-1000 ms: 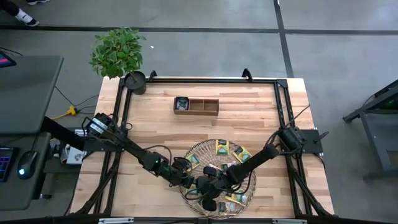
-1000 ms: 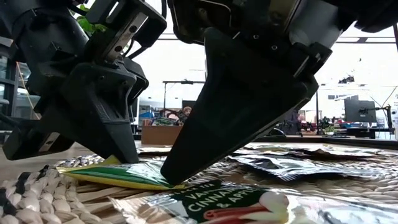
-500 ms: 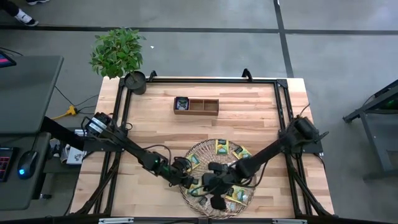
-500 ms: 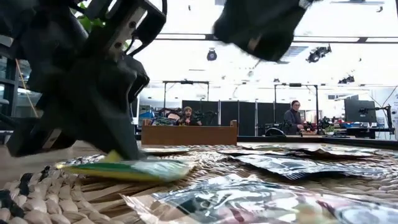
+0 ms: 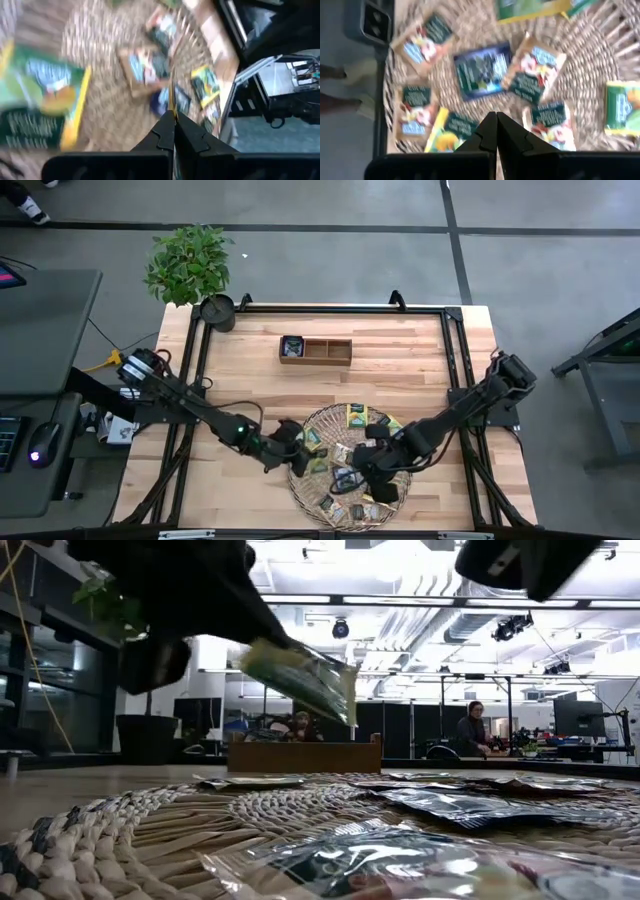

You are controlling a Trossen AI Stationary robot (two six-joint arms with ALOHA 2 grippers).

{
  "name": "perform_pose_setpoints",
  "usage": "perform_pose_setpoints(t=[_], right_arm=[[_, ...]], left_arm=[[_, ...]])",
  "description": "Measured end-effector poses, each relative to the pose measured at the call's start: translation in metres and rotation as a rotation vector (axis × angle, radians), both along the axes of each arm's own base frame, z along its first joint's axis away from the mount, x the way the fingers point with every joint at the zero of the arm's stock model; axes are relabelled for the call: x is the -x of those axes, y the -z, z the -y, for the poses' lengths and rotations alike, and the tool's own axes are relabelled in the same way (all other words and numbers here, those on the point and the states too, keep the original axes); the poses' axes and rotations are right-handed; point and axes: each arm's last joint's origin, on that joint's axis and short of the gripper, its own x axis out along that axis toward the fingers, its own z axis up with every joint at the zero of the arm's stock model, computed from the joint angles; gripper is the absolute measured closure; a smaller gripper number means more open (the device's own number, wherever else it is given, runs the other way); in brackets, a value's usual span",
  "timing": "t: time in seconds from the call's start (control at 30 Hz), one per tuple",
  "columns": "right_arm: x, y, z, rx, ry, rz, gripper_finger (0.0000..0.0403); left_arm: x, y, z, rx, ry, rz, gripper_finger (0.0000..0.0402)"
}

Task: Pick & Place Tea
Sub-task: Put the yellow tea bag in the middle section of the wooden organizer

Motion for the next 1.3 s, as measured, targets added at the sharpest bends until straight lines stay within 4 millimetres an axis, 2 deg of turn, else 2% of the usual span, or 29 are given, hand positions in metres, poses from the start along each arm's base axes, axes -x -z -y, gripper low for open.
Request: perform_pose_setpoints(t=[0.13, 0.3, 0.43, 0.53, 0.63, 0.7, 0.8, 0.87, 1.0, 1.1, 1.17, 1.3], right_arm=[[0.005, 0.005, 0.003, 0.034, -0.017, -0.047, 0.0403], [0.016, 0.030, 0.010, 0.052, 0.007, -0.091, 0.0403], [0.031, 0.040, 0.020, 0.011, 0.041, -0.054, 0.0403], [0.045, 0.041, 0.029, -0.036, 0.061, 0.004, 0.0403], [0.058, 0.041, 0.042, -0.094, 0.106, 0.060, 0.0403], [0.067, 0.042, 0.052, -0.124, 0.152, 0.083, 0.0403], [0.076, 0.040, 0.065, -0.145, 0.210, 0.137, 0.0403], [0.081, 0.039, 0.074, -0.147, 0.264, 0.155, 0.0403], [0.083, 0.034, 0.087, -0.162, 0.373, 0.202, 0.0403], [0.077, 0.032, 0.094, -0.156, 0.416, 0.245, 0.0403], [0.074, 0.033, 0.099, -0.154, 0.446, 0.260, 0.0403], [0.068, 0.030, 0.107, -0.148, 0.499, 0.307, 0.0403]], left_arm=[[-0.005, -0.008, -0.017, -0.115, -0.015, 0.032, 0.0401], [-0.015, -0.021, -0.046, -0.260, -0.028, 0.075, 0.0401], [-0.018, -0.027, -0.072, -0.368, -0.041, 0.056, 0.0401], [-0.024, -0.033, -0.089, -0.429, -0.028, 0.077, 0.0401], [-0.020, -0.038, -0.108, -0.475, 0.012, 0.047, 0.0401], [-0.024, -0.047, -0.125, -0.482, 0.020, 0.089, 0.0401], [-0.016, -0.045, -0.152, -0.540, 0.077, 0.006, 0.0401], [-0.017, -0.054, -0.173, -0.554, 0.081, 0.054, 0.0401], [-0.009, -0.054, -0.214, -0.559, 0.140, 0.048, 0.0401], [-0.002, -0.062, -0.244, -0.575, 0.147, 0.104, 0.0401], [0.004, -0.061, -0.263, -0.564, 0.162, 0.104, 0.0401], [0.016, -0.061, -0.291, -0.570, 0.175, 0.128, 0.0401]])
